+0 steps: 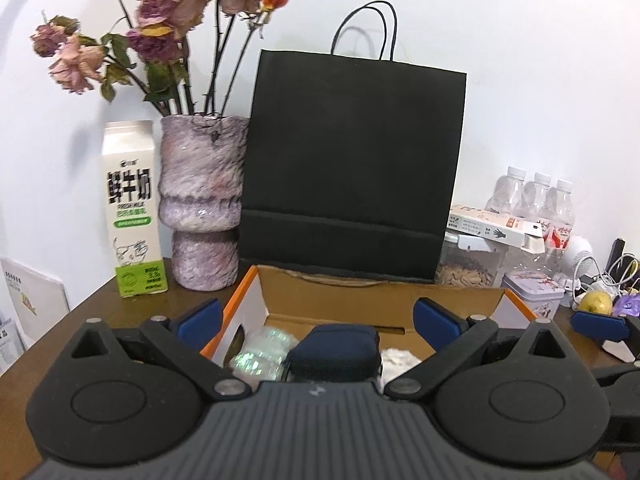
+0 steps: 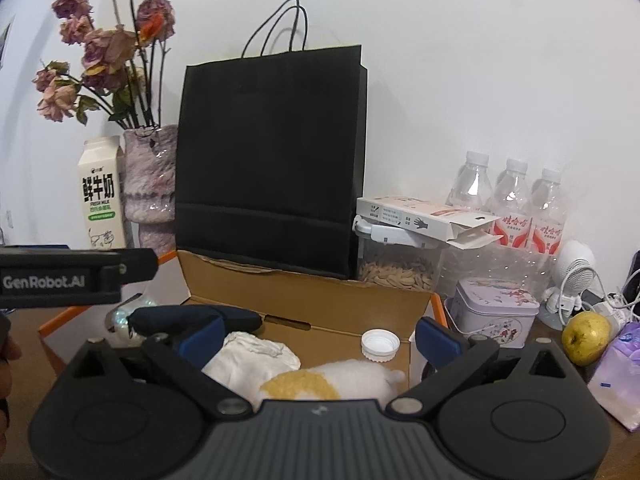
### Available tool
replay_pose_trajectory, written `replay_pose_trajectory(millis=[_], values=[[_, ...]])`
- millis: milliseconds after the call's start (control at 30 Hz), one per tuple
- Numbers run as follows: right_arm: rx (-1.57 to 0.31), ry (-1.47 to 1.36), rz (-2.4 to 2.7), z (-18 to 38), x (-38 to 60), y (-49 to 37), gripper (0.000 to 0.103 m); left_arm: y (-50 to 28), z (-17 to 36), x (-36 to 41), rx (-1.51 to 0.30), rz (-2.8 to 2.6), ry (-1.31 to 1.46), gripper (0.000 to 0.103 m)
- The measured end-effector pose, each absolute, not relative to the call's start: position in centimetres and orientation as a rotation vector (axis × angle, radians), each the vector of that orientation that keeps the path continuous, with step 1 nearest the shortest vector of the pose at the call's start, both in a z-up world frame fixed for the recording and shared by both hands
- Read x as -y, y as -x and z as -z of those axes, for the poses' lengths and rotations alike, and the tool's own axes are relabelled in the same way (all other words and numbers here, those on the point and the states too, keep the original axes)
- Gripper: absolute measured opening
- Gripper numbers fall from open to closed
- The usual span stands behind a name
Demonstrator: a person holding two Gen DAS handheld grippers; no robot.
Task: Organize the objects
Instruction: 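Lower the pouch and cap into the box and open both tools, then withdraw both tools and grasp the lavender drawstring bag with the left tool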
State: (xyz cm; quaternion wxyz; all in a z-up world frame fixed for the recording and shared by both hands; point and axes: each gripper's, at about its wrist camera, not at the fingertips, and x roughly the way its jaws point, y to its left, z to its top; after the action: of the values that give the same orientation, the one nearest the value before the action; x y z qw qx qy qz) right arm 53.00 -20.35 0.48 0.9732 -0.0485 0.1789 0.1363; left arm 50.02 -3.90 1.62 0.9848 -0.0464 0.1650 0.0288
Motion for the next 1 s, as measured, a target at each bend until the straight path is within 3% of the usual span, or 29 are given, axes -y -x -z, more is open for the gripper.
replay_pose_trajectory(millis=[800,1000], values=[[-0.398,0.123,-0.267,2.0,23.2,-36.9,0.102,-35.3,2.7,2.4,-0.469,-0.025,0.103,0.103],[-0.414,0.126,-0.252,2.9,23.7,-33.7,0.102,-33.3,1.5,3.2,-0.431,0.022,0.072,0.103]])
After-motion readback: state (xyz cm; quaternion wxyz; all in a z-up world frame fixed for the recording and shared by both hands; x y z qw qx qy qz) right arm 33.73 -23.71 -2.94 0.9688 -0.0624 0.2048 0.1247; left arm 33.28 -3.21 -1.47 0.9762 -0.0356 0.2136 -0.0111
